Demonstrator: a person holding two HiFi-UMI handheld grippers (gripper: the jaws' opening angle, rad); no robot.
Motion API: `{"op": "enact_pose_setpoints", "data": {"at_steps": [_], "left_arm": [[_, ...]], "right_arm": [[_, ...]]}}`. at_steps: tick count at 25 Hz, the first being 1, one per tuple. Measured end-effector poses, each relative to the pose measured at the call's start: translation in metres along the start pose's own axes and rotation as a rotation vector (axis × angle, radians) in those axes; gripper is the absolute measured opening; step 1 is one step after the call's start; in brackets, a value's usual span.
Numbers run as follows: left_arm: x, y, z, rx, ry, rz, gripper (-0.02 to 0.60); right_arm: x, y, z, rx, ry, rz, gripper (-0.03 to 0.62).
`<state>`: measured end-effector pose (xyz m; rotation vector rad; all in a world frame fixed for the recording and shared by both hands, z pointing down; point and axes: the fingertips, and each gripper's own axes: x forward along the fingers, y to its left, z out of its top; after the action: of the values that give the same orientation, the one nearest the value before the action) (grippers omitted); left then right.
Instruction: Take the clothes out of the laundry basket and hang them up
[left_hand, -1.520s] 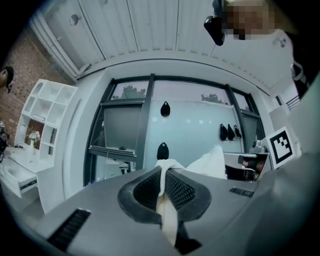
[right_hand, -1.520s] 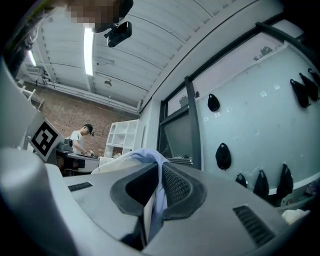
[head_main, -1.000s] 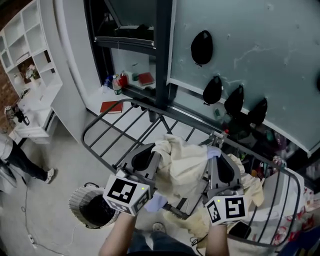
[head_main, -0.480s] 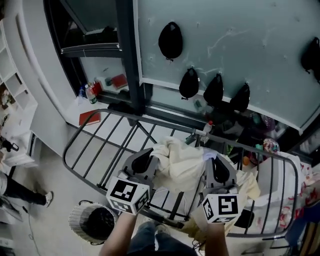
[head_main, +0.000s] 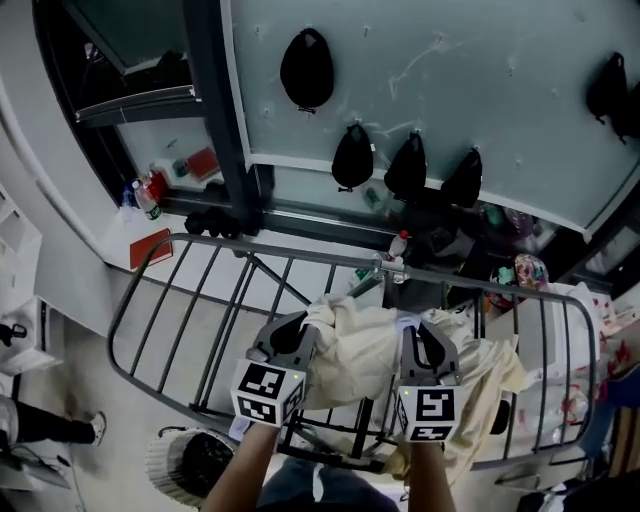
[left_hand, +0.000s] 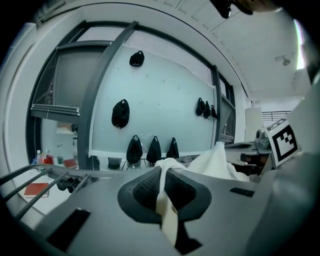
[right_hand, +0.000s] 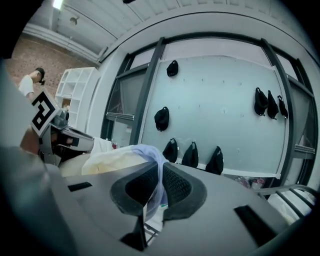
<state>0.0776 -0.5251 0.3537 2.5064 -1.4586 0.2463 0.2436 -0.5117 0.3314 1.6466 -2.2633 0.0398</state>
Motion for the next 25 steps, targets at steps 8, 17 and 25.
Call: {"op": "enact_pose_setpoints", "data": {"at_steps": [8,17,25], "left_arm": [[0.024,0.014,-0.035,0.004,0.123,-0.011,0.028],[0.02,0.018,-0.042,-0.012,0.15,-0.027,0.192],[-0.003,0.014,-0.028,-0.01,0.113,-0.006,0.244]], "right_arm": [[0.023,0.0,-0.025,0.003,0.094,-0.035,0.034],[0.023,-0.002,-0.027,0.036,0.119,-0.057,0.163],[0.003,-0.014,-0.012,0.076,0.051,-0.068,0.186]]}}
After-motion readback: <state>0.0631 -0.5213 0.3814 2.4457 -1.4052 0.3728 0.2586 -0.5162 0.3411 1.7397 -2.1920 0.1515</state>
